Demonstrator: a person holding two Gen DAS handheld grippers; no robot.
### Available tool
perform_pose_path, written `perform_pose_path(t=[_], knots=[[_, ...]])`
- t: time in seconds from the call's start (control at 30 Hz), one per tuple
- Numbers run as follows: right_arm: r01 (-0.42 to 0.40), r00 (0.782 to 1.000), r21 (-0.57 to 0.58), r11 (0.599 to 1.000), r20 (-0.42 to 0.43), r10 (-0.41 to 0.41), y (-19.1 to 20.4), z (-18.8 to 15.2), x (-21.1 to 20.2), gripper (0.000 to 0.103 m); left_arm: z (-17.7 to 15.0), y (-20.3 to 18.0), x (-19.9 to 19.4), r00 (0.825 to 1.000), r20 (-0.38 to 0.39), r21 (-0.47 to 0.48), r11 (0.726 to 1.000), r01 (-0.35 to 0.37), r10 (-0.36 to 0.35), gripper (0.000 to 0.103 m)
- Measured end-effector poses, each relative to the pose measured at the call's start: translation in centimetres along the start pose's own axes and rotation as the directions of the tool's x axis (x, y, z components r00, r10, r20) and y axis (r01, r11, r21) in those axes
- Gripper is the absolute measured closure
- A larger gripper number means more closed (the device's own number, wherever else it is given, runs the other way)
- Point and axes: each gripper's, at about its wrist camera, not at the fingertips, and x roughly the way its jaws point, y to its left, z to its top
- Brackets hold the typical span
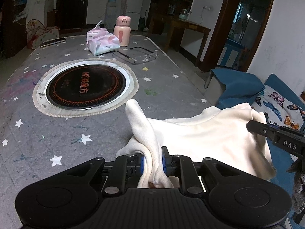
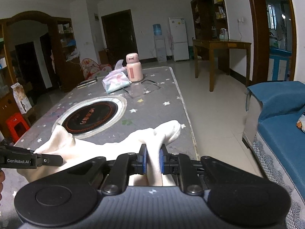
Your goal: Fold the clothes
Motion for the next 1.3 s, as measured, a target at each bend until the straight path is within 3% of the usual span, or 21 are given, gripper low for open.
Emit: perform_pose_path(t=[0.73,1.2,1.3], knots=[[0.031,0.996,0.0,1.0,-0.081,-0.031,-1.4,-1.7,3.1,0.091,-1.0,1.3,2.4,0.998,-0.059,-0.016,1.0,-0.014,0.013,0.083],[0.068,0.991,-0.001,0.998,-0.117,-0.068,-2.2,-2.8,3.8,0.084,-1.7,2.0,3.1,0.996,-0.074,-0.008,0.999,-0.047,0.046,0.06],[0.074,0.991,-0.002,0.997,-0.113,-0.073,-2.4,-3.0,3.5,0.073,-1.8,2.3,3.0,0.996,-0.072,-0.01,0.999,-0.053,0.052,0.055]])
